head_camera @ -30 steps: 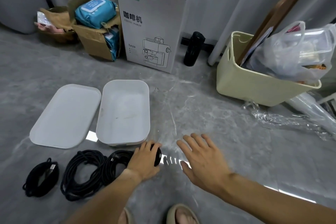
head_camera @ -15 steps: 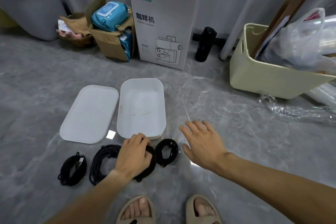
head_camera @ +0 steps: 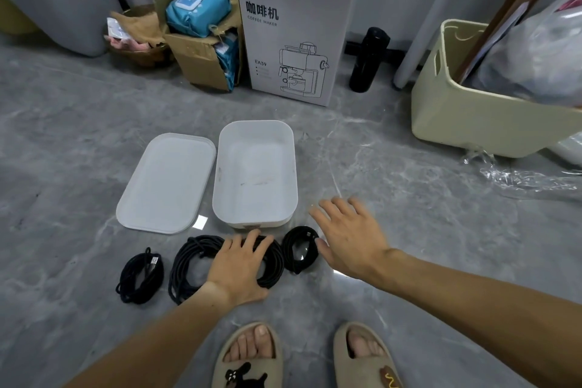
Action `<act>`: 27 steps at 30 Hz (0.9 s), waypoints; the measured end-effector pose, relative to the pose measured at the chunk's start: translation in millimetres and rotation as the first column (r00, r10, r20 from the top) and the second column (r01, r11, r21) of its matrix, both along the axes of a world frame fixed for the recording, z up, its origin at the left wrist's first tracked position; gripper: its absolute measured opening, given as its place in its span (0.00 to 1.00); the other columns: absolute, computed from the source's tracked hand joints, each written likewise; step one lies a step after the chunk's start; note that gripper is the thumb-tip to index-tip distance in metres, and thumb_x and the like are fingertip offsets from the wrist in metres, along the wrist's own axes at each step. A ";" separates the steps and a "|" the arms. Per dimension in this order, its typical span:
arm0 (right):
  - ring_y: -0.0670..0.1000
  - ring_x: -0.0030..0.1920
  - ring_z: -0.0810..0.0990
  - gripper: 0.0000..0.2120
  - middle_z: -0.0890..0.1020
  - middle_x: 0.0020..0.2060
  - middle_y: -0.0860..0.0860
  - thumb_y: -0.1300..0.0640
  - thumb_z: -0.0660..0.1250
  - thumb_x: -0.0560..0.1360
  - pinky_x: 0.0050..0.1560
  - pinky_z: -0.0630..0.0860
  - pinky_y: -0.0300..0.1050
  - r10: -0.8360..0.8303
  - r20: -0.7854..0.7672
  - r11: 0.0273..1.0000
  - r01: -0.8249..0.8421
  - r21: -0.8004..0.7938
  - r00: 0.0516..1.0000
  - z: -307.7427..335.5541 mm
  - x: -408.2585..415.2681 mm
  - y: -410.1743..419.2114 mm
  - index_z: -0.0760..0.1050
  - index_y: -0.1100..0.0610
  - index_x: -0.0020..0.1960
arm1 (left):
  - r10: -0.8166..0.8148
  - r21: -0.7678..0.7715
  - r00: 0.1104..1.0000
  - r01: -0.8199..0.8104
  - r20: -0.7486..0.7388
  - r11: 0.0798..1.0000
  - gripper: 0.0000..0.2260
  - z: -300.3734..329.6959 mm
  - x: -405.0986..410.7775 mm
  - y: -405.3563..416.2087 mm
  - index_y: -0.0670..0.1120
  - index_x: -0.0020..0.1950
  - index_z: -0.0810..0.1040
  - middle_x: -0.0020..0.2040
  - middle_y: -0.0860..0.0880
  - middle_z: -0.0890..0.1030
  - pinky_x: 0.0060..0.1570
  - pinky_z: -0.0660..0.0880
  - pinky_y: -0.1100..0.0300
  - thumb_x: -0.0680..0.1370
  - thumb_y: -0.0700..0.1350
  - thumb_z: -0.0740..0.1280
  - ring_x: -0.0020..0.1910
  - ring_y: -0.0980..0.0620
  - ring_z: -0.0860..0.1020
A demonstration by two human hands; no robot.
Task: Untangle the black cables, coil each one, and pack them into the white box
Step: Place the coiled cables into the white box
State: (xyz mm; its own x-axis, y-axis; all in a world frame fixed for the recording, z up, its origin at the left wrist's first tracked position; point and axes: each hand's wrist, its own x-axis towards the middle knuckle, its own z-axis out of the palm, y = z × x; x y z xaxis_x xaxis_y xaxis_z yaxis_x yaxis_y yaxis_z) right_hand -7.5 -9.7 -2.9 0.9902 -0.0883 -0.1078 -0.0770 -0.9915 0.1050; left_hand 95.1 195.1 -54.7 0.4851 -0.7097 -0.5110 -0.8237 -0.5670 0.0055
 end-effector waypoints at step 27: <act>0.58 0.68 0.67 0.22 0.70 0.67 0.54 0.47 0.56 0.81 0.72 0.61 0.55 -0.003 -0.146 0.999 0.008 0.034 0.989 18.0 13.2 -11.9 0.65 0.56 0.71 | -0.008 -0.097 1.000 0.007 -0.013 0.995 0.47 11.1 5.5 -14.0 0.54 0.79 0.52 0.74 0.47 0.60 0.64 0.71 0.53 0.65 0.65 0.69 0.63 0.41 0.69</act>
